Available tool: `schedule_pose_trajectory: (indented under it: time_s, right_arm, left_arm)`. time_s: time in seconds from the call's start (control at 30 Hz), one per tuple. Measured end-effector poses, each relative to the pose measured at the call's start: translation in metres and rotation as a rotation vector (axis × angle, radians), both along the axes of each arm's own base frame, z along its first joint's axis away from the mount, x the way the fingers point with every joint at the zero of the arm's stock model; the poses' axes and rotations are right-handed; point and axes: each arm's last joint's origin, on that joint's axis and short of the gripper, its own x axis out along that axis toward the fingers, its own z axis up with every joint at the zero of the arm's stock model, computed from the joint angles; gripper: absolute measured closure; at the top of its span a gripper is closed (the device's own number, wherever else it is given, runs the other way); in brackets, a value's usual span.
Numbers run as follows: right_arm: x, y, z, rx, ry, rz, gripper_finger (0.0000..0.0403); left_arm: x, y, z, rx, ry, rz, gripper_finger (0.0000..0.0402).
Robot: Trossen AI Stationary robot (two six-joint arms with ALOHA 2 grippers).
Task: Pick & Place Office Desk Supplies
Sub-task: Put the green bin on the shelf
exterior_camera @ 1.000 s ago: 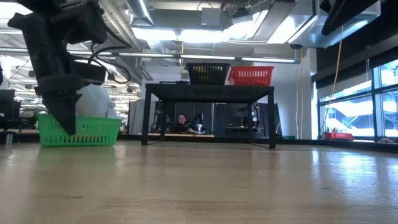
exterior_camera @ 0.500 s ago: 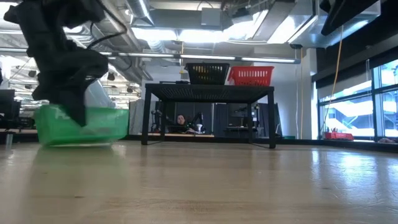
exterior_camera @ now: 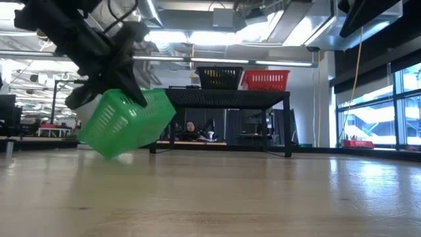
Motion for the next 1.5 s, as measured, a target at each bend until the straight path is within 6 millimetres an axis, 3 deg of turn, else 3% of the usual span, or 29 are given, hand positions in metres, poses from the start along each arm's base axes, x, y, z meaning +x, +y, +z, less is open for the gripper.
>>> schedule_pose_trajectory:
  time_s: [0.17,0.4,0.93,1.03,1.27,1.4,1.5]
  right_arm:
    - [0.0,0.0,0.0,-0.012,0.004,0.017,0.0245]
    - [0.0,0.0,0.0,-0.018,0.006,0.024,0.0245]
    - [0.0,0.0,0.0,-0.014,0.008,0.025,0.0245]
    - [0.0,0.0,0.0,-0.014,0.008,0.025,0.0245]
    - [0.0,0.0,0.0,-0.004,0.005,0.01,0.0245]
    - [0.0,0.0,0.0,0.007,0.001,-0.005,0.0245]
    - [0.0,0.0,0.0,0.007,0.001,-0.005,0.0245]
  left_arm:
    - [0.014,-0.004,-0.015,-0.046,-0.013,0.004,0.0398]
    - [0.019,-0.003,-0.02,-0.068,-0.018,-0.007,0.039]
    - [0.026,0.012,-0.016,-0.051,-0.043,-0.072,0.0272]
    - [0.028,0.015,-0.005,-0.012,-0.09,-0.213,0.0266]
    - [0.017,0.005,0.026,0.182,-0.222,-0.868,0.0269]
    - [0.004,-0.002,0.024,0.482,-0.138,-1.135,0.0269]
    - [-0.003,-0.002,0.016,0.627,-0.016,-1.24,0.027]
